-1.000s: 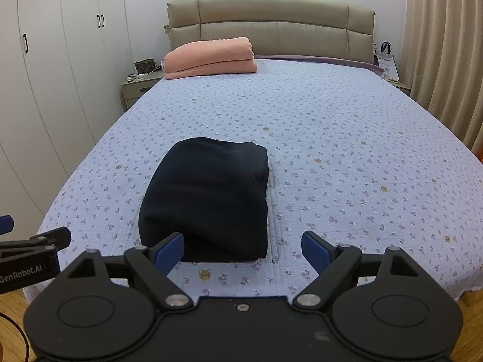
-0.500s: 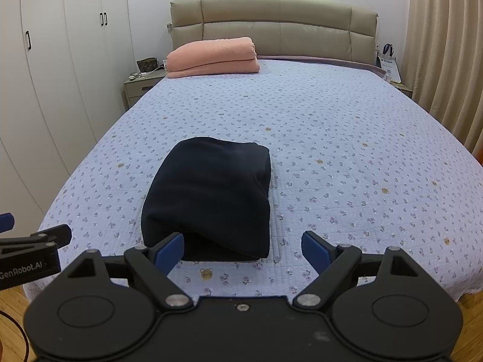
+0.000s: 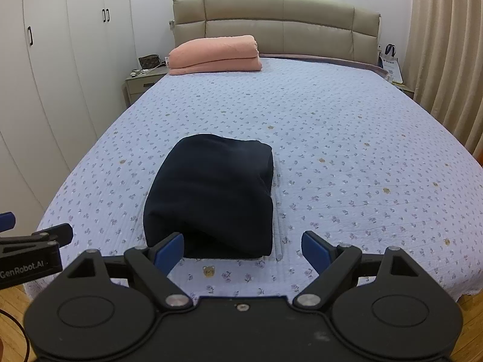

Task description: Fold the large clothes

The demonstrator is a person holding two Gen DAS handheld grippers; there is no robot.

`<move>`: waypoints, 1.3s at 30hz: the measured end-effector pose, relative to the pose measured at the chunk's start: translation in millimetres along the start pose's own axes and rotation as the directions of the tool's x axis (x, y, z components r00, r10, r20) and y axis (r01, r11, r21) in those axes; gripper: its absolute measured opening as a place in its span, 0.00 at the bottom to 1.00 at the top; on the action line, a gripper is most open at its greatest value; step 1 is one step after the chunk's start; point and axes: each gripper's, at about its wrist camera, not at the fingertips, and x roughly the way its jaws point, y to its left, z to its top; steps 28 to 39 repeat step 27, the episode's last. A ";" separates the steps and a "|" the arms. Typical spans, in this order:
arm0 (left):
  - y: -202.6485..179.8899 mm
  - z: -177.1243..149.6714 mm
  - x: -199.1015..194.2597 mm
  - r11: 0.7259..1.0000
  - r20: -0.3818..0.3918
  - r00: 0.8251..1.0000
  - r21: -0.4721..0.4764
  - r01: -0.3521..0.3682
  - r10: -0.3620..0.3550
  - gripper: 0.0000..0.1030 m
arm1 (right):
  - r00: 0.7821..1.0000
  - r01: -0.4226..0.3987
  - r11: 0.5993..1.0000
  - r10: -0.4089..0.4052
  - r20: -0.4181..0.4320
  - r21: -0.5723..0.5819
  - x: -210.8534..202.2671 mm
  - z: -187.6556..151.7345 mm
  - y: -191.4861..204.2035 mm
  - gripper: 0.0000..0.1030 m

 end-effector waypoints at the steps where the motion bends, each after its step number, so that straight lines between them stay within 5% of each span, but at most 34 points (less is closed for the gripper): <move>1: 0.0 -0.3 -0.2 1.000 0.000 1.000 -0.001 0.000 0.000 0.89 | 1.000 -0.001 1.000 0.001 -0.001 -0.002 0.1 -0.2 -0.7 0.97; 39: 0.9 -7.5 -6.8 0.999 0.047 0.999 0.027 -0.017 0.016 0.89 | 1.000 -0.010 1.000 0.009 -0.005 -0.017 -1.3 -6.3 -1.2 0.97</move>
